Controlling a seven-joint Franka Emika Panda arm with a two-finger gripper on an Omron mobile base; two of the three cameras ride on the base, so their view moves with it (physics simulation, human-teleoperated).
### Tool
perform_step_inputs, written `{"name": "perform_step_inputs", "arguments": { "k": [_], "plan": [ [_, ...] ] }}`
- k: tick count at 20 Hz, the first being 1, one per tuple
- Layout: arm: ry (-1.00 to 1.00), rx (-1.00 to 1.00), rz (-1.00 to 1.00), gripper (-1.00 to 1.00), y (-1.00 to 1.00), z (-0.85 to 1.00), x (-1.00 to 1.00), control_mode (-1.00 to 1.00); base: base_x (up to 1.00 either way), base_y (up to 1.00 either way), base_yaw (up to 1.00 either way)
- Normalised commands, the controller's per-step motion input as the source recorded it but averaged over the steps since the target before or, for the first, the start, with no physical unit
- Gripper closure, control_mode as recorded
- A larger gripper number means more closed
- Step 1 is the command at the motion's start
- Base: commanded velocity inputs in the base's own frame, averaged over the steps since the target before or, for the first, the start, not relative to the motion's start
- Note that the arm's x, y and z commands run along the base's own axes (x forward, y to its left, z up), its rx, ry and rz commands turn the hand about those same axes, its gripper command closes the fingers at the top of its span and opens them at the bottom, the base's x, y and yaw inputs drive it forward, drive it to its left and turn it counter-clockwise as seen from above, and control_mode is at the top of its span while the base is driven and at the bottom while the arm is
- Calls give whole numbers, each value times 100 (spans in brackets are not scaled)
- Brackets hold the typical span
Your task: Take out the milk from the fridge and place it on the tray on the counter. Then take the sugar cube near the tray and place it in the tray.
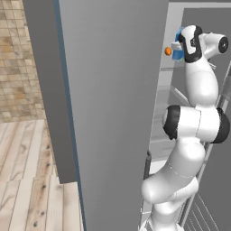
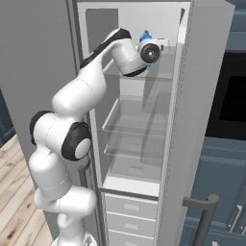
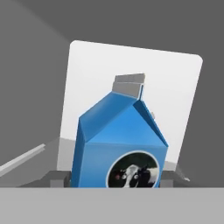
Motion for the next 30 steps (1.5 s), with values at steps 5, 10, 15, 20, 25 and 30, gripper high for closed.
{"name": "perform_step_inputs", "arguments": {
  "k": [5, 10, 15, 20, 25, 30],
  "plan": [
    [-13, 0, 3, 100, -2, 0, -14, -100, 0, 0, 0],
    [-14, 0, 1, 100, 1, 0, -43, -100, 0, 0, 0],
    [-6, -1, 0, 100, 37, 2, -46, -100, 0, 0, 0],
    [-9, -3, -4, 100, 24, 8, -74, -100, 0, 0, 0],
    [-19, -6, -9, 100, 33, 7, -100, -100, 0, 0, 0],
    [-22, -8, -12, 100, 29, 18, -100, -100, 0, 0, 0]
  ]
}}
